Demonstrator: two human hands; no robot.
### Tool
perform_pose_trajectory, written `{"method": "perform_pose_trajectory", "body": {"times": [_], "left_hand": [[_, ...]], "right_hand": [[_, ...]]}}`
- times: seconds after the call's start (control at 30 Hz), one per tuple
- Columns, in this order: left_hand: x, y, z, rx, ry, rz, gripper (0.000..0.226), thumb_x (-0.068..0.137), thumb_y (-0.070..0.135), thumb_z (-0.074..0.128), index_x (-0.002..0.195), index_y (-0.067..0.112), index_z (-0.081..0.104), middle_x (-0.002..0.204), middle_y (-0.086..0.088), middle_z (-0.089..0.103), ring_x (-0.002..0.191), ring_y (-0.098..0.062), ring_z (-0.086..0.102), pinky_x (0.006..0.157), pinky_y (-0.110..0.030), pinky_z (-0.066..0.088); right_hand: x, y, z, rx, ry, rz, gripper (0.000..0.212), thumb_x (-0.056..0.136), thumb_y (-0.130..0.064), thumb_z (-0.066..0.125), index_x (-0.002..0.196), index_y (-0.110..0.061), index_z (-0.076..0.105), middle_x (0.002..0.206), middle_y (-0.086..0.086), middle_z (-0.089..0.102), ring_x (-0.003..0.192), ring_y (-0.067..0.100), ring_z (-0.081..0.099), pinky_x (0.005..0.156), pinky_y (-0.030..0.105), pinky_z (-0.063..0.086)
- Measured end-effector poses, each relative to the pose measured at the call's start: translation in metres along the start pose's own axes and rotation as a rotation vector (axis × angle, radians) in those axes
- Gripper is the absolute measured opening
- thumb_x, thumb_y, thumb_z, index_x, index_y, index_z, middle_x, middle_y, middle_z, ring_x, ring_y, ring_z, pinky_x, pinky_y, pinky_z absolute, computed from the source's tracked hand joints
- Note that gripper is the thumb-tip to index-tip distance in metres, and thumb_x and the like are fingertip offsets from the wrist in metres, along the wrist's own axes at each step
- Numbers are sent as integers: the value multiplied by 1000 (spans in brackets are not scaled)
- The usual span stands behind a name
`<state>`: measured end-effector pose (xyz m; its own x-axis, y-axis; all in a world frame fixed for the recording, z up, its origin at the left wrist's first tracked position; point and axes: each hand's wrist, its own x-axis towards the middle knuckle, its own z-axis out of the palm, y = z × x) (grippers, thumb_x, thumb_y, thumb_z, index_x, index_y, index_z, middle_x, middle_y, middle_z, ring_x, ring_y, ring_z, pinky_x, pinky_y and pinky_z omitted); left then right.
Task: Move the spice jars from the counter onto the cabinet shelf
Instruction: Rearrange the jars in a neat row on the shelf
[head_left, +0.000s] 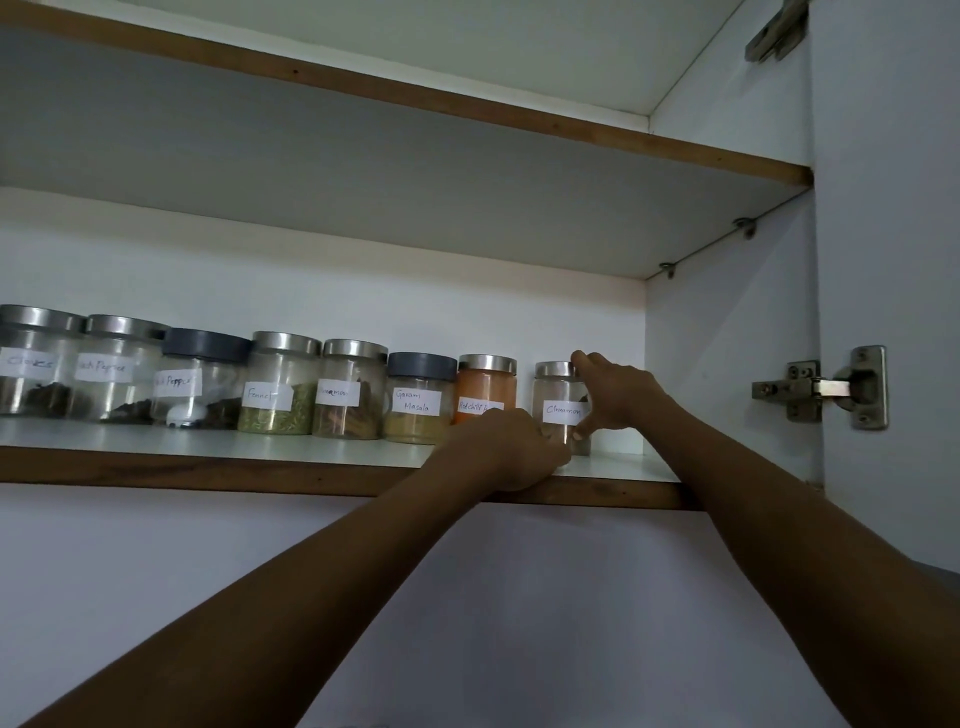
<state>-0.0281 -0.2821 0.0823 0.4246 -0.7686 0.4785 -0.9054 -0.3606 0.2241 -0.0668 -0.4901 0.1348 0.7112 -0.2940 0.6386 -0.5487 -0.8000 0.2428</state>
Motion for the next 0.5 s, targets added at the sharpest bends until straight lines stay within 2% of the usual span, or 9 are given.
{"method": "perform_pose_trajectory", "body": {"times": [0.1, 0.2, 0.33, 0.5], "left_hand": [[1, 0, -1, -6, -13, 7, 32, 92, 47, 43, 89, 17, 53, 97, -5, 56, 91, -19, 51, 91, -36, 44], [1, 1, 0, -11, -28, 3, 34, 93, 47, 41, 91, 16, 53, 92, -3, 52, 90, -18, 50, 90, -35, 43], [-1, 3, 0, -4, -27, 30, 39, 96, 44, 39, 101, 11, 57, 89, -3, 48, 87, -17, 46, 88, -33, 39], [-2, 4, -1, 9, -20, 15, 31, 95, 46, 39, 86, 17, 48, 89, -2, 50, 88, -18, 48, 89, -36, 41]], "right_hand": [[3, -2, -4, -25, -23, -6, 80, 65, -38, 80, 124, -15, 31, 123, 5, 49, 102, 29, 57, 78, 39, 46], [6, -7, -5, -61, -31, -16, 76, 68, -36, 79, 124, -14, 31, 120, 8, 52, 100, 29, 58, 80, 40, 48], [9, -10, -6, -113, -24, -18, 75, 71, -35, 78, 126, -13, 31, 117, 8, 55, 100, 28, 58, 73, 34, 41], [8, -8, -1, -67, -1, -6, 74, 73, -32, 77, 127, -13, 31, 121, 9, 54, 102, 29, 57, 77, 36, 43]]}}
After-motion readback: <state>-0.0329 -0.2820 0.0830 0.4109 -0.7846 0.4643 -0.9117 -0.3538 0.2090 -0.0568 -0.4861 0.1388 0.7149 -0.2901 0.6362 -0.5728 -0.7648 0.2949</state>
